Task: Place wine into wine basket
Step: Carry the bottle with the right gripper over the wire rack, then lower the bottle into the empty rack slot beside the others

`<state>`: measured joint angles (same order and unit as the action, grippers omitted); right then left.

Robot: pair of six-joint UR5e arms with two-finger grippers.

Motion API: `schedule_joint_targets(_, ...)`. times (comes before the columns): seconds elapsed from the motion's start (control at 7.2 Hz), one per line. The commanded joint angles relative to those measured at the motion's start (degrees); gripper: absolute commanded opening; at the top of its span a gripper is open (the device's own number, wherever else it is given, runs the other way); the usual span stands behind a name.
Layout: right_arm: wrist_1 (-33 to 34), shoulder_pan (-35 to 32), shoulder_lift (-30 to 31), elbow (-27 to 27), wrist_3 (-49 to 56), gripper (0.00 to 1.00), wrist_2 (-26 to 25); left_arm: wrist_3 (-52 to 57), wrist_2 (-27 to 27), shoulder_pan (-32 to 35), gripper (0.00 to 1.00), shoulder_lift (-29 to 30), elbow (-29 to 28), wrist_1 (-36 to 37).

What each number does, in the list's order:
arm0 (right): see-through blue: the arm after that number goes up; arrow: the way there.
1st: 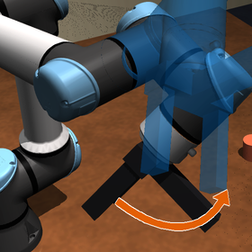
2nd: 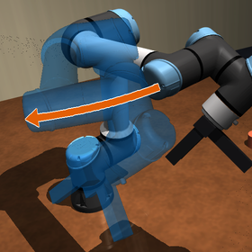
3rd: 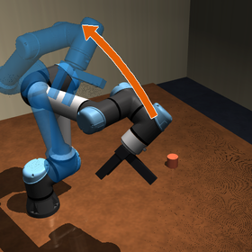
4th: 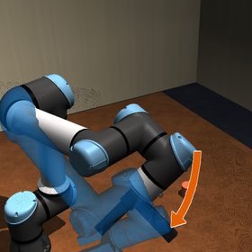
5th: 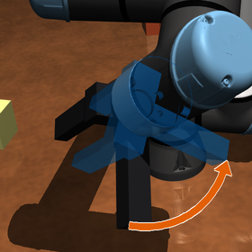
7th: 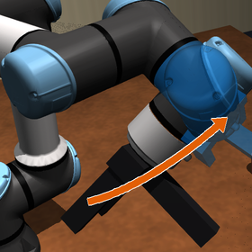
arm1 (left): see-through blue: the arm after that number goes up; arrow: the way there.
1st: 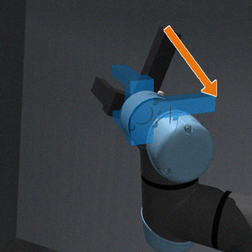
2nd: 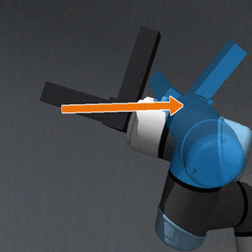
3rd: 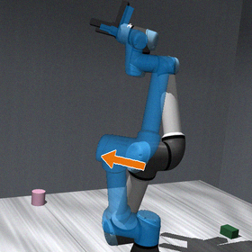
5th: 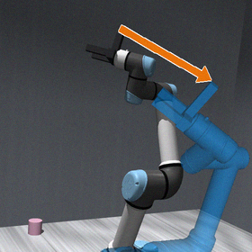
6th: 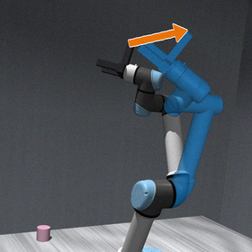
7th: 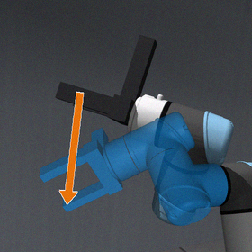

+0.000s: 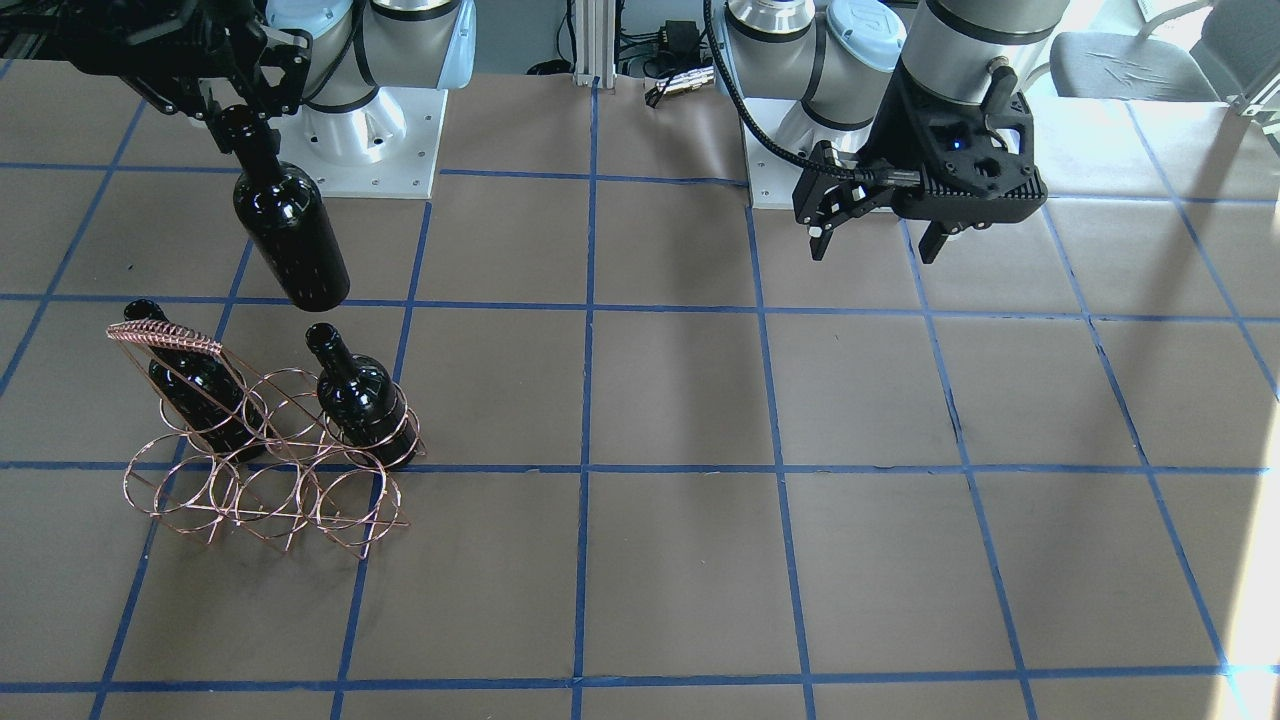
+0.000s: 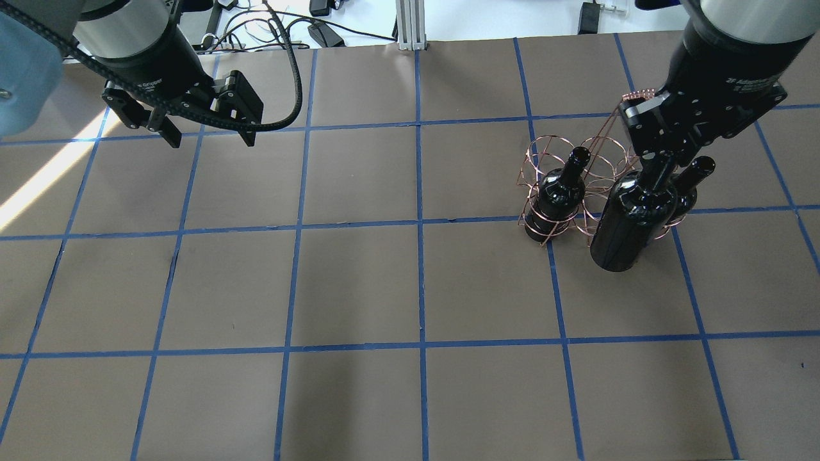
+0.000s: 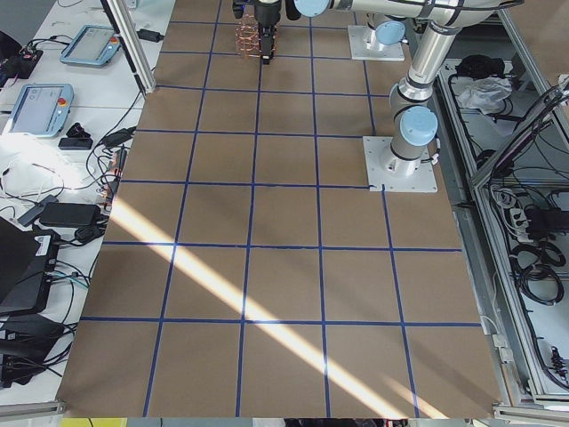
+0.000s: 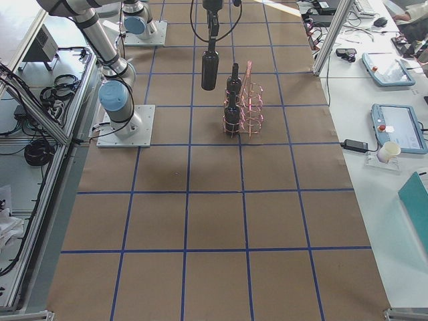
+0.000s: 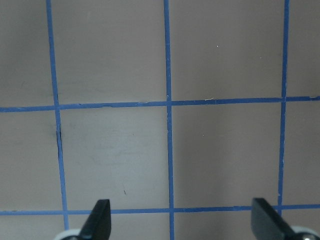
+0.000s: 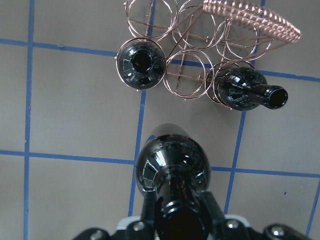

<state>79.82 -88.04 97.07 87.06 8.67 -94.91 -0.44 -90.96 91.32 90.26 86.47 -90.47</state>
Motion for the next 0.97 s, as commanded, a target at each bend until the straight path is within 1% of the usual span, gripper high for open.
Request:
schedule_joint_targets(0.0,4.98,2.78,-0.65,1.27,2.58,0.03,3.3,-0.17,0.25,0.26,1.0,0.18,0.1,0.64)
schedule_joint_targets(0.14,7.6,3.83,-2.92,1.18,3.19,0.03,3.59,0.0,0.25,0.26,1.0,0.01,0.1,0.64)
schedule_joint_targets(0.28,7.63,5.5,-3.2,1.18,3.29,0.03,3.76,-0.08,0.25,0.26,1.0,0.09,0.1,0.64)
schedule_joint_targets(0.83,10.26,5.78,-5.22,1.18,3.2,0.03,4.03,0.09,-0.01,0.26,1.0,-0.43,0.19,0.64)
